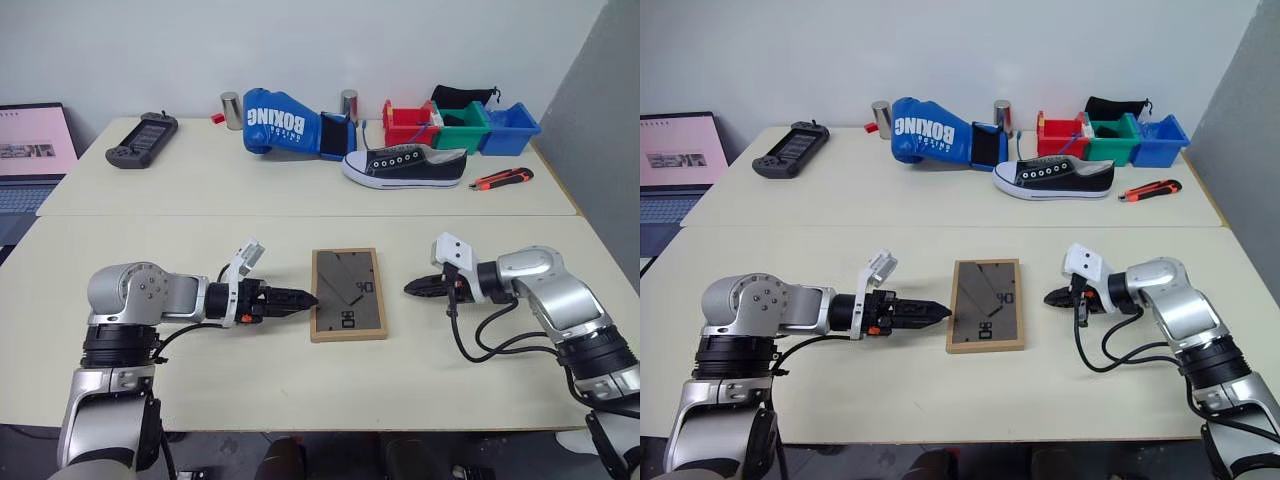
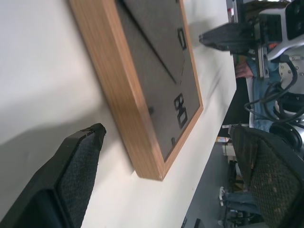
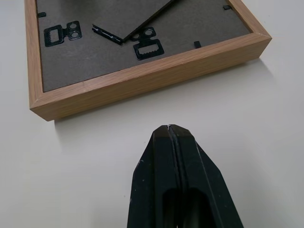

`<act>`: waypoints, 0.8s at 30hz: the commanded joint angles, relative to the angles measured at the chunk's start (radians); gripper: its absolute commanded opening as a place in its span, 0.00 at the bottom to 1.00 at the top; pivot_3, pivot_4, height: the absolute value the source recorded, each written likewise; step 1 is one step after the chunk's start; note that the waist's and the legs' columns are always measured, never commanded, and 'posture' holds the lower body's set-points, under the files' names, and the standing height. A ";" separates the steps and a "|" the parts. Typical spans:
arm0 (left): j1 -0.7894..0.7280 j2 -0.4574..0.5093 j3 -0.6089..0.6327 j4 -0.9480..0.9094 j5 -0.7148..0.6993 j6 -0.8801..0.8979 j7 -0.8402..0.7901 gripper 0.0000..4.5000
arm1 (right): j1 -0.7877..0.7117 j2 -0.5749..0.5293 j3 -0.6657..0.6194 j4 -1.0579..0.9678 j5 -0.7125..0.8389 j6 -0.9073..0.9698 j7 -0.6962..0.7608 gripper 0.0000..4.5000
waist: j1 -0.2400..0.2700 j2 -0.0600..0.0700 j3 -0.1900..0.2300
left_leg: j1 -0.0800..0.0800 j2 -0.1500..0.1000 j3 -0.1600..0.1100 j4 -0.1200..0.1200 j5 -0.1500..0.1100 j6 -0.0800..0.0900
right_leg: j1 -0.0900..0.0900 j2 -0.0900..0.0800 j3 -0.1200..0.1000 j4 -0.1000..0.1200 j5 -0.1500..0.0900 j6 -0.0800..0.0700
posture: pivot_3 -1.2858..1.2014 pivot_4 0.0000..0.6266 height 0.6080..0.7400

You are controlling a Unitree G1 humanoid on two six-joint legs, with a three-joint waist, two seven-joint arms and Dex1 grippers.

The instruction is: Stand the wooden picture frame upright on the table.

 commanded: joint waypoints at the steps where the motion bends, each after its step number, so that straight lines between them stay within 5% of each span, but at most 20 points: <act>1: 0.021 -0.004 0.001 -0.007 -0.008 0.007 0.031 0.99 | 0.011 0.005 -0.002 -0.045 -0.003 0.001 -0.009 0.00 | 0.000 0.000 0.000 | 0.000 0.000 0.000 0.000 0.000 0.000 | 0.000 0.000 0.000 0.000 0.000 0.000 | 0.52 0.24 1.00; 24: 0.064 -0.062 -0.020 -0.066 -0.047 0.007 0.090 0.99 | 0.037 0.026 0.014 -0.076 -0.019 0.012 -0.006 0.00 | 0.005 0.000 -0.001 | 0.001 -0.001 0.000 0.000 0.000 0.000 | 0.002 -0.001 0.000 -0.001 0.000 0.000 | 0.52 0.24 1.00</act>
